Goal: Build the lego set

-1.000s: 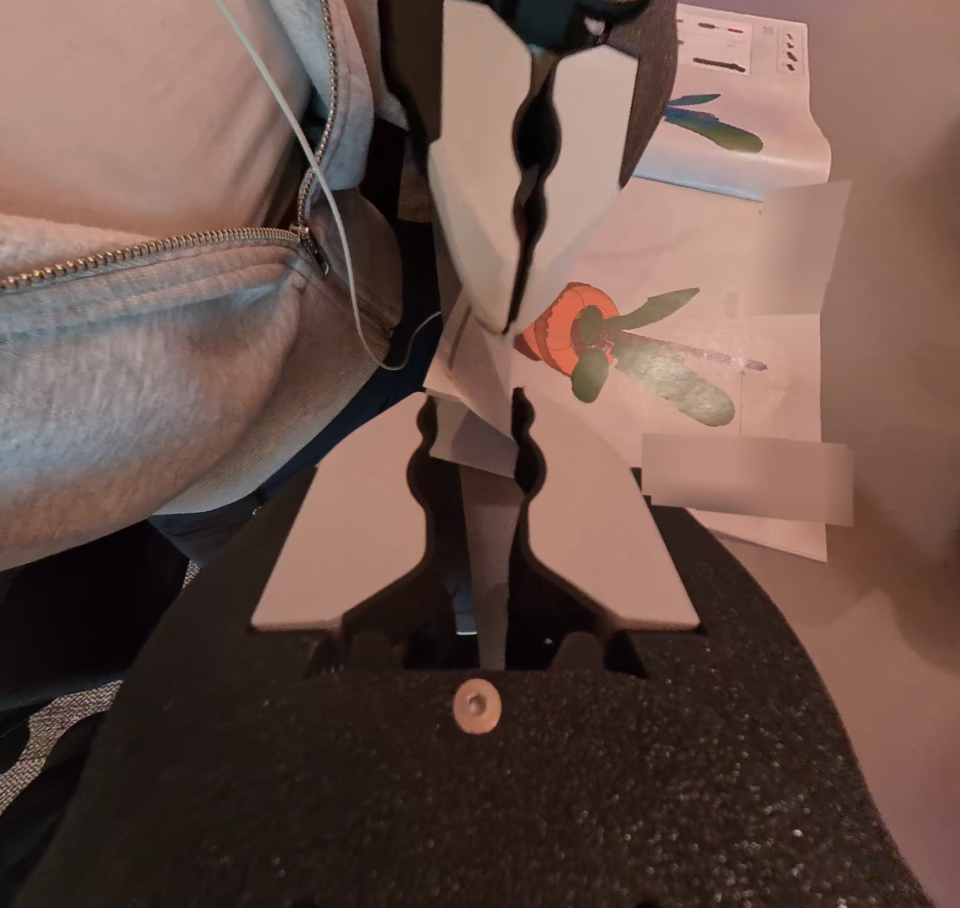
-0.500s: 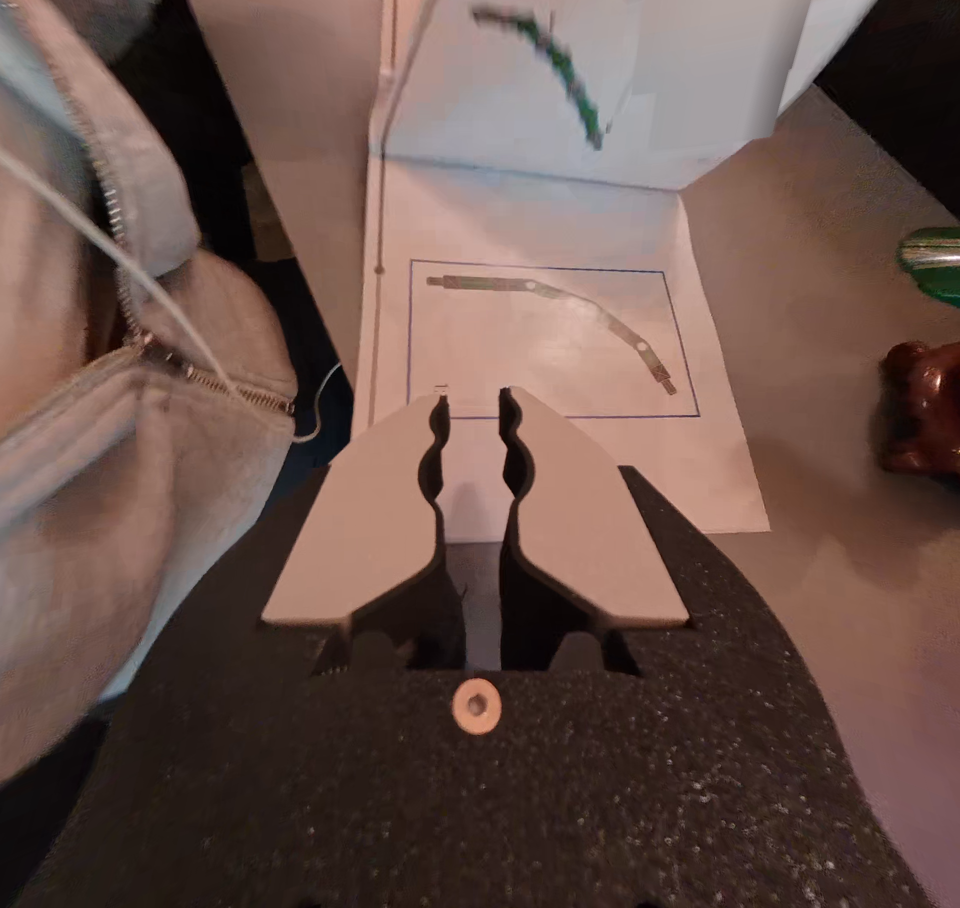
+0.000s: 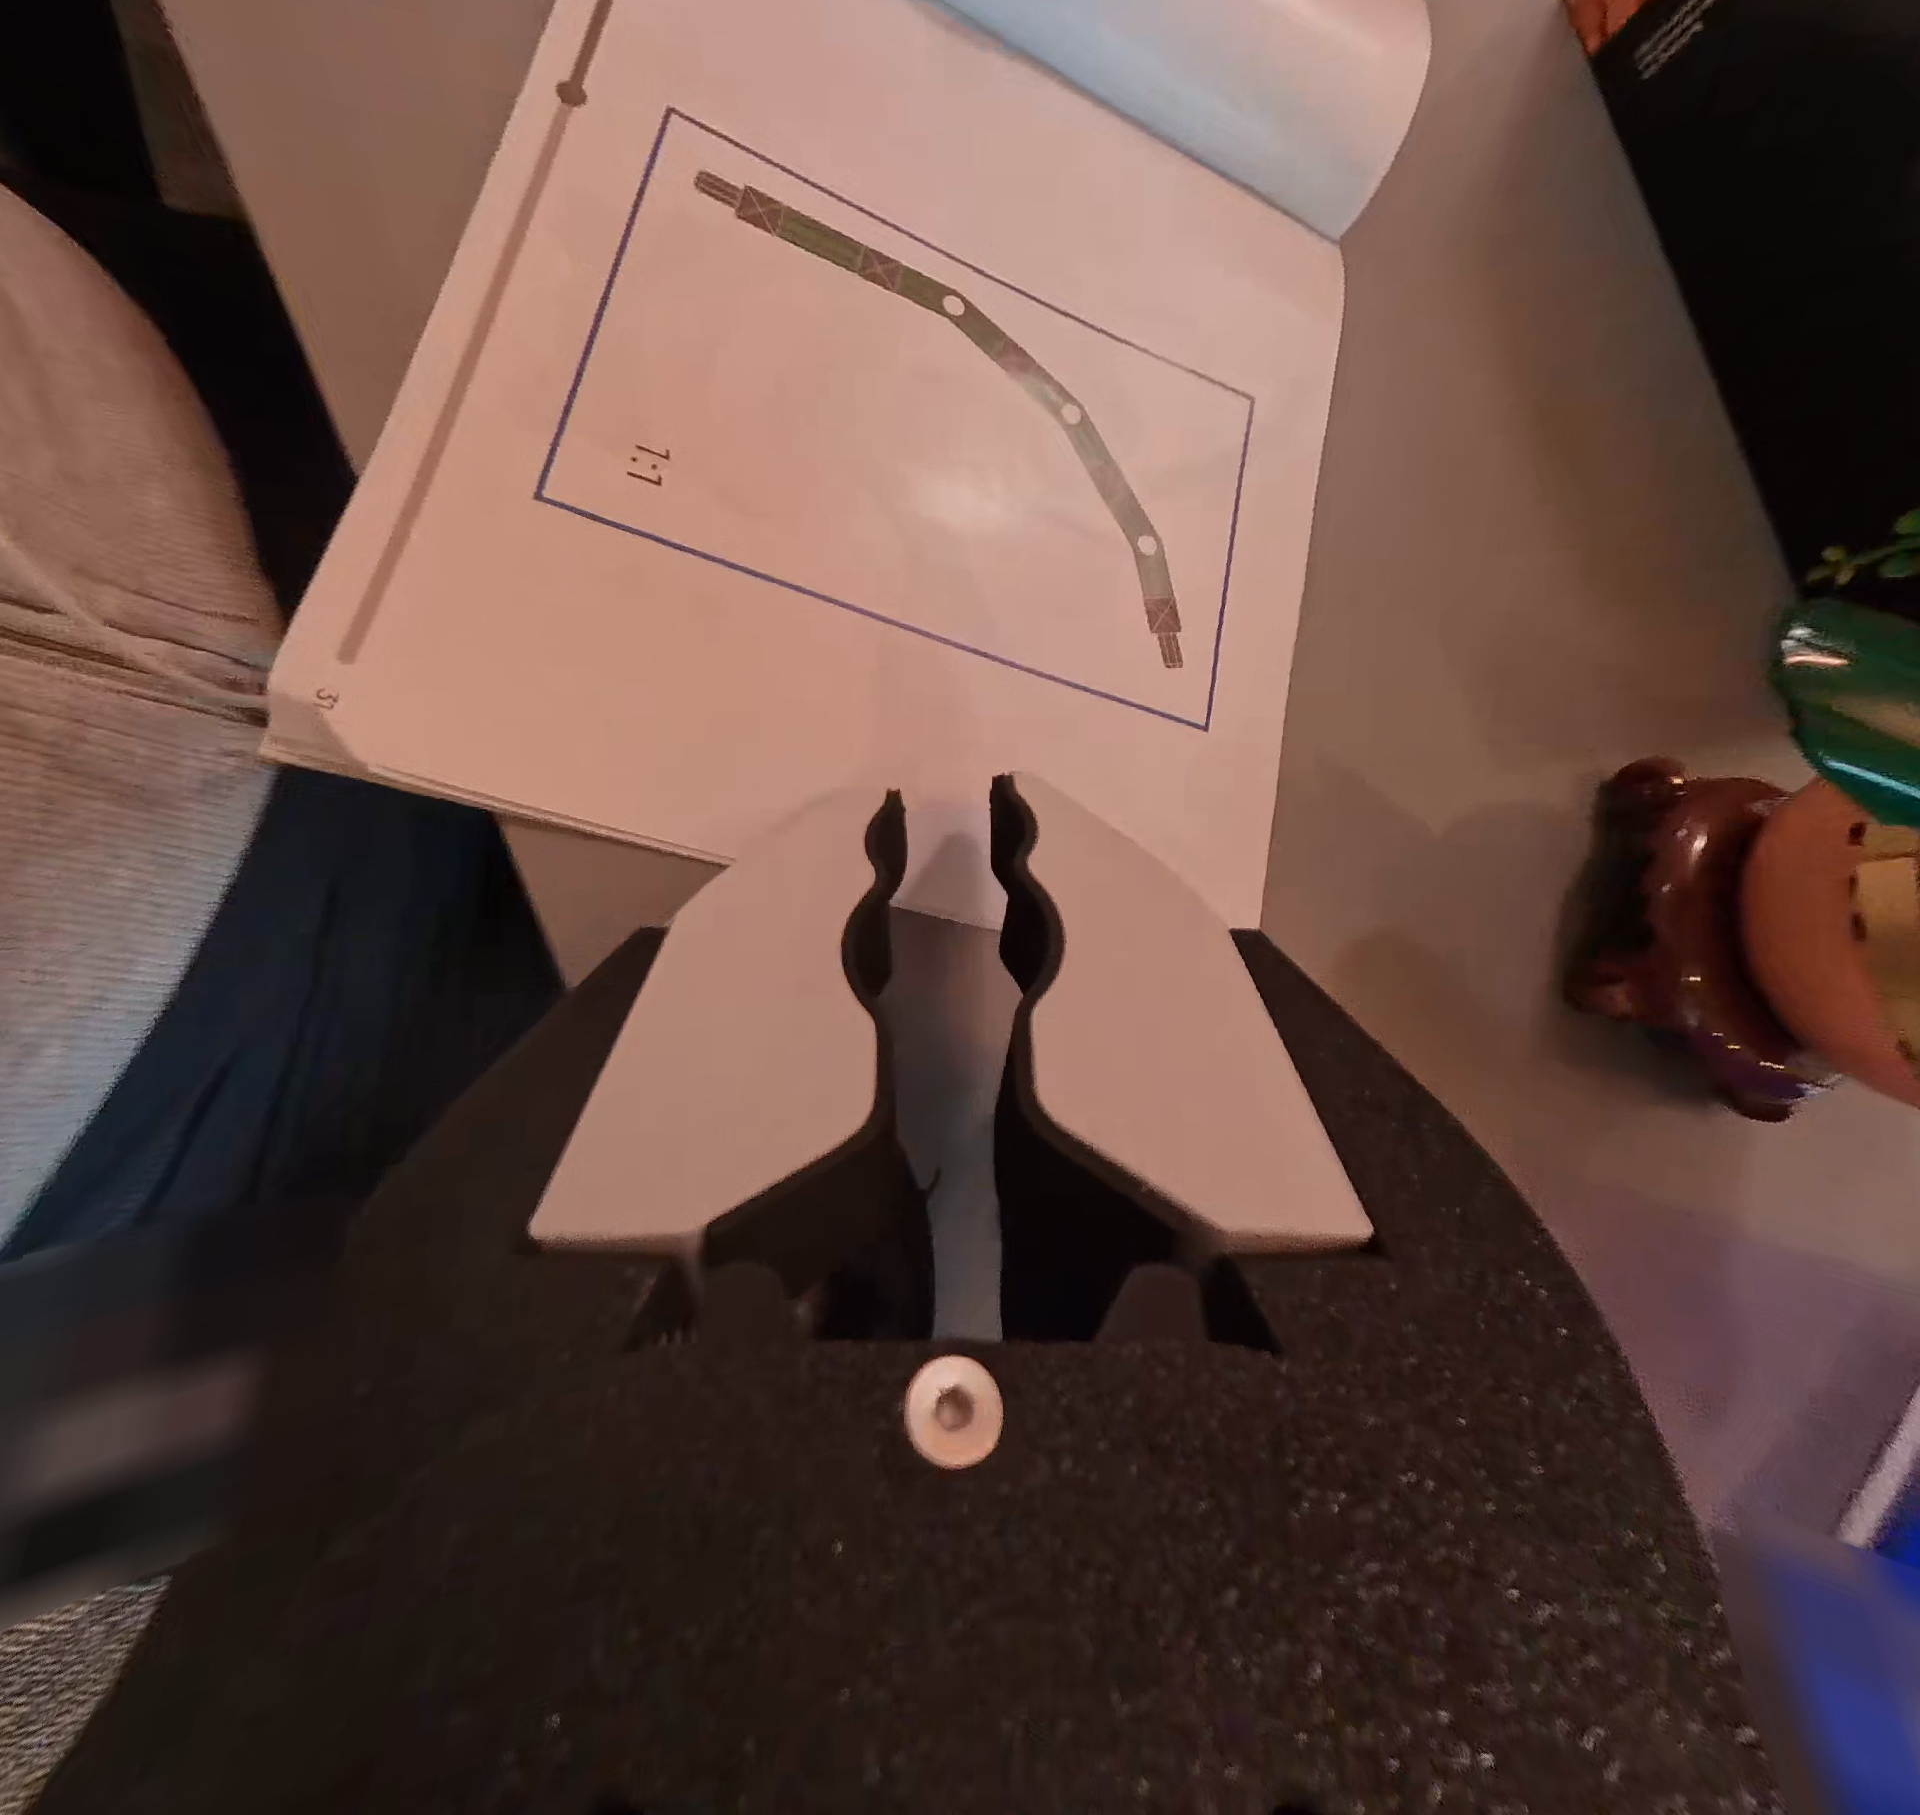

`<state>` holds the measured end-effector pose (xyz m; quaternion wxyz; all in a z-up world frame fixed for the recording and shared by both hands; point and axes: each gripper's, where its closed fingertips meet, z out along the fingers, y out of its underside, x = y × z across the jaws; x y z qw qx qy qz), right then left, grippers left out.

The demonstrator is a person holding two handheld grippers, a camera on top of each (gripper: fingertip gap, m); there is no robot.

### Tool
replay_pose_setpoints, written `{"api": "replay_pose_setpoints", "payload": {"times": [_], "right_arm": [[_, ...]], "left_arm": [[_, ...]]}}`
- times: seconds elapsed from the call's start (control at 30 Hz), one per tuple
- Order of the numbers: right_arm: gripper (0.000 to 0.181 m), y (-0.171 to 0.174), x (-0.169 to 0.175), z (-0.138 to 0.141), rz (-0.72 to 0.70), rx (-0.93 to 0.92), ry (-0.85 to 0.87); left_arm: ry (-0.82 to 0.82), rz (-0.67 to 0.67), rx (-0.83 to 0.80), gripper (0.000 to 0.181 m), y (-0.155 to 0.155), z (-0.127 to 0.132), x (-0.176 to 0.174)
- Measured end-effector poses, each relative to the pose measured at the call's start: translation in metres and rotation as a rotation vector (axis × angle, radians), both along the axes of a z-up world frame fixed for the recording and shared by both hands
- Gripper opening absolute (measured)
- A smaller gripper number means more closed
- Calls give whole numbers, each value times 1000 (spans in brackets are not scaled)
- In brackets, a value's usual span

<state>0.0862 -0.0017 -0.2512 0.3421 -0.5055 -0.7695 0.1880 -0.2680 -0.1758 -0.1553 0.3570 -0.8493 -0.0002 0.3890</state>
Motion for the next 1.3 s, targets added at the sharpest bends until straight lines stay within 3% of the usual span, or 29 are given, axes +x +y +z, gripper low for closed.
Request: {"api": "replay_pose_setpoints", "payload": {"times": [0.03,0.1,0.17,0.2,0.3,0.4,0.47,0.6,0.7,0.83,0.9,0.97,1.1,1.2,1.3], "right_arm": [[15,4,-1,0,4,17,1],[14,9,-5,1,34,37,6],[13,15,-12,8,5,77,30],[14,9,-16,13,16,80,44],[15,-31,-28,17,90,5,41],[14,-51,-28,0,103,-44,-42],[9,-33,-26,0,46,-18,-23],[7,14,-26,0,-29,14,20],[4,48,-31,0,-73,129,22],[2,86,-37,0,-129,328,-8],[4,92,-38,3,-162,344,-18],[4,90,-45,18,-196,332,79],[4,36,-72,74,-56,47,561],[5,6,-74,118,30,-414,957],[18,5,-66,144,130,-737,1124]], "left_arm": [[-12,-106,85,6,14,14,19],[-159,-514,205,6,53,25,101],[-335,-809,170,10,76,8,180],[-329,-845,106,15,86,-8,195],[-122,-827,-68,11,112,-49,190],[-200,-815,-203,7,114,-82,189],[-233,-742,-267,0,111,-95,180],[-327,-596,-189,0,112,-96,186],[-303,-527,-156,0,116,-96,198],[-295,-564,-143,0,124,-96,225],[-283,-591,-150,0,127,-96,228],[-283,-599,-142,3,127,-94,226],[-290,-652,-11,9,125,-77,227],[-415,-870,303,14,128,-33,257],[-639,-1024,614,14,125,12,275]]}}
